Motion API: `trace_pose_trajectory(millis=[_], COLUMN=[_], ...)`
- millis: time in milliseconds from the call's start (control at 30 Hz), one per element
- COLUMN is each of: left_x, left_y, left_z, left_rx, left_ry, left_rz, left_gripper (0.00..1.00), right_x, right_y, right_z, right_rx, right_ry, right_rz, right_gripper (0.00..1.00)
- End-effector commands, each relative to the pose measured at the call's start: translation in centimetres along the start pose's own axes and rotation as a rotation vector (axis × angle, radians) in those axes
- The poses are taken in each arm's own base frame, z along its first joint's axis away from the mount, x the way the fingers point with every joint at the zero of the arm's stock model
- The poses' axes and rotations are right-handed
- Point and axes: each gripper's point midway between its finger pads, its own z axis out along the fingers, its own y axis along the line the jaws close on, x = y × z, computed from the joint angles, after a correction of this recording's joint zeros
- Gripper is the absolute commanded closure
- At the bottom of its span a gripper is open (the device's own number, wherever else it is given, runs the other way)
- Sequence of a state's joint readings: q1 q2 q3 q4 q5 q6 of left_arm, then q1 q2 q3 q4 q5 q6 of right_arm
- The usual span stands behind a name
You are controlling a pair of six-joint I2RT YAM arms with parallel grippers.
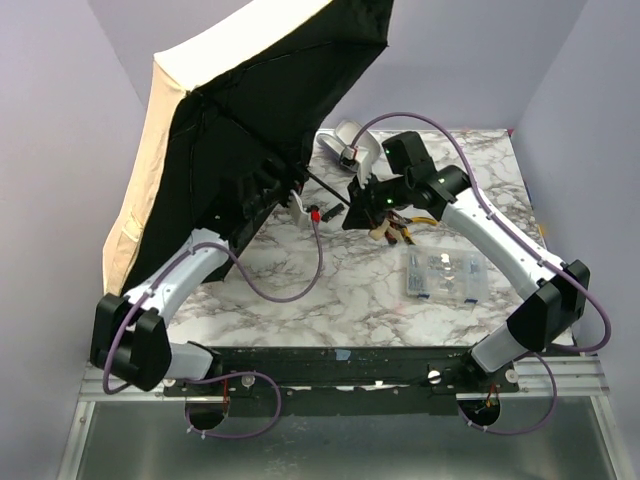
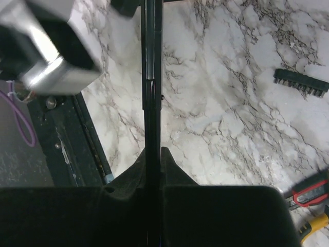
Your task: Open the umbrella
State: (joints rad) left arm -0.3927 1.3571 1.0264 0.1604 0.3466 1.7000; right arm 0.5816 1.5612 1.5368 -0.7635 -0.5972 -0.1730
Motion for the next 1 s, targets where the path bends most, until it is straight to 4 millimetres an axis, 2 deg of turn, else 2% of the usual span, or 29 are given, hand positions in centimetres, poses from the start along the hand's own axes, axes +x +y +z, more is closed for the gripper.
trace_pose_trajectory(millis=[0,200,367,533,633,767,867,967], left_x=[-4.8,-6.5,-7.7,-8.0,-7.5,-6.7,-6.3,-7.9], left_y=[-0.6,-0.2,-0.4,1.4,2.3,3.1,5.2,7.3], left_z=[-1.5,-3.8,-6.0,-7.6,-8.1,-8.4,-8.3,-7.7], left_rx=[0.050,0.071,0.100,0.079,0.064,0.042,0.007,0.045], left_ry=[-0.157,-0.184,-0.203,-0.189,-0.158,-0.110,-0.108,-0.185], left_rz=[-0.042,-0.231,-0.354,-0.536,-0.624,-0.783,-1.025,-1.272], left_gripper=[0.14,0.14,0.14,0.14,0.14,0.13,0.11,0.14], right_x=[-4.1,-6.3,-9.6,-11.3,-11.1,-9.2,-7.9,-7.9], right_y=[1.1,0.3,0.1,-0.9,-1.5,-2.9,-3.0,-2.7], right_z=[-0.7,-1.8,-3.7,-5.5,-6.8,-8.3,-8.9,-9.4], right_rx=[-0.034,0.009,0.060,0.160,0.236,0.368,0.403,0.401], right_ry=[-0.150,-0.277,-0.448,-0.563,-0.615,-0.641,-0.651,-0.699], right_rz=[-0.043,-0.012,-0.002,0.039,0.064,0.091,0.094,0.101], right_gripper=[1.00,1.00,1.00,1.00,1.00,1.00,1.00,1.00])
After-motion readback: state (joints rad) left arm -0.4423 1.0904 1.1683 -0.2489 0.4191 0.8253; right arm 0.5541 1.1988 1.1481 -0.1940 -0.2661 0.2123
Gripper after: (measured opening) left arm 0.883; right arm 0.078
